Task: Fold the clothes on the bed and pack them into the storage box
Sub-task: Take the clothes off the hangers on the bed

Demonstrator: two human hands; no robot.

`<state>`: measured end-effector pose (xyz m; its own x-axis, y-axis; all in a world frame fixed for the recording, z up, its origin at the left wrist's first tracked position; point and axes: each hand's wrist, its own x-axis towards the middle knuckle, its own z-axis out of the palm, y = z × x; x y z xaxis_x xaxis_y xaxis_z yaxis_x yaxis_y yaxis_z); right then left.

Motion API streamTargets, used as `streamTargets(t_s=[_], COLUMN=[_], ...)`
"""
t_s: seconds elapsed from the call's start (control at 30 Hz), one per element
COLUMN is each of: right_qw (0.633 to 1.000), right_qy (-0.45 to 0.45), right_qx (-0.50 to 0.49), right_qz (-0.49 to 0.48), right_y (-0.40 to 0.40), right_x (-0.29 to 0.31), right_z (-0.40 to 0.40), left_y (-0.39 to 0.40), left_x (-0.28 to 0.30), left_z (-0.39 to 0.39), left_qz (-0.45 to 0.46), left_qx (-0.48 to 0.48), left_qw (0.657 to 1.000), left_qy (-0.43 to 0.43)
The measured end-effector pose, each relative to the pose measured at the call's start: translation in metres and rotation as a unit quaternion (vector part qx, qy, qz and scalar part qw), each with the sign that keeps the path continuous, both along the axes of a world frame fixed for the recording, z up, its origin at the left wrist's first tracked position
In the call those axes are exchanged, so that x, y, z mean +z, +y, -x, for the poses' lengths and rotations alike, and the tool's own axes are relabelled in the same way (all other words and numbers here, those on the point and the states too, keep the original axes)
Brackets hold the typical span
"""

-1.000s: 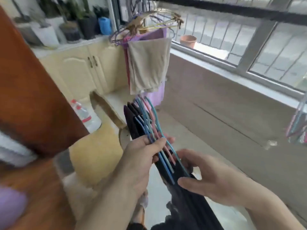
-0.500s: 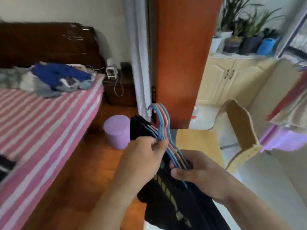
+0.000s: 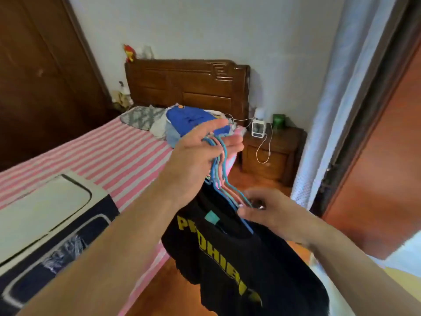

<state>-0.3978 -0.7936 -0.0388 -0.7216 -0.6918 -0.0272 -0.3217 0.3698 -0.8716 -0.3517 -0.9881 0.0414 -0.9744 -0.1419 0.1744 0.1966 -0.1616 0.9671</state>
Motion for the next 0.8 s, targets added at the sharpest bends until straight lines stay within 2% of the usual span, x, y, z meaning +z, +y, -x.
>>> streamTargets(t_s=[0.13,0.23,0.3,0.43,0.5,0.6,0.67,0.8], right_qw=[0.999,0.997,0.993,0.967,0.951,0.945,0.945,0.953], right_qy=[0.035,0.070,0.117,0.252,0.302,0.308,0.309,0.292], right_qx=[-0.023,-0.024,-0.012,0.006,-0.006,-0.018,-0.008,-0.004], right_qz=[0.023,0.014,0.009,0.038,0.066,0.110,0.111,0.081], right_y=[-0.048,-0.097,-0.138,-0.218,-0.259,-0.320,-0.360,-0.420], right_x=[0.005,0.008,0.020,0.048,0.056,0.060,0.056,0.035], right_z=[0.096,0.168,0.215,0.288,0.320,0.363,0.397,0.475], left_y=[-0.065,-0.108,-0.134,-0.195,-0.227,-0.281,-0.319,-0.393], left_x=[0.014,0.023,0.038,0.071,0.085,0.091,0.086,0.066], left_z=[0.076,0.131,0.168,0.225,0.250,0.289,0.321,0.377], left_qz=[0.100,0.195,0.226,0.180,0.203,0.233,0.242,0.170], left_qx=[0.085,0.146,0.207,0.324,0.369,0.425,0.437,0.490], left_qw=[0.990,0.966,0.948,0.921,0.899,0.869,0.863,0.854], left_qy=[0.055,0.086,0.089,0.117,0.116,0.099,0.077,0.054])
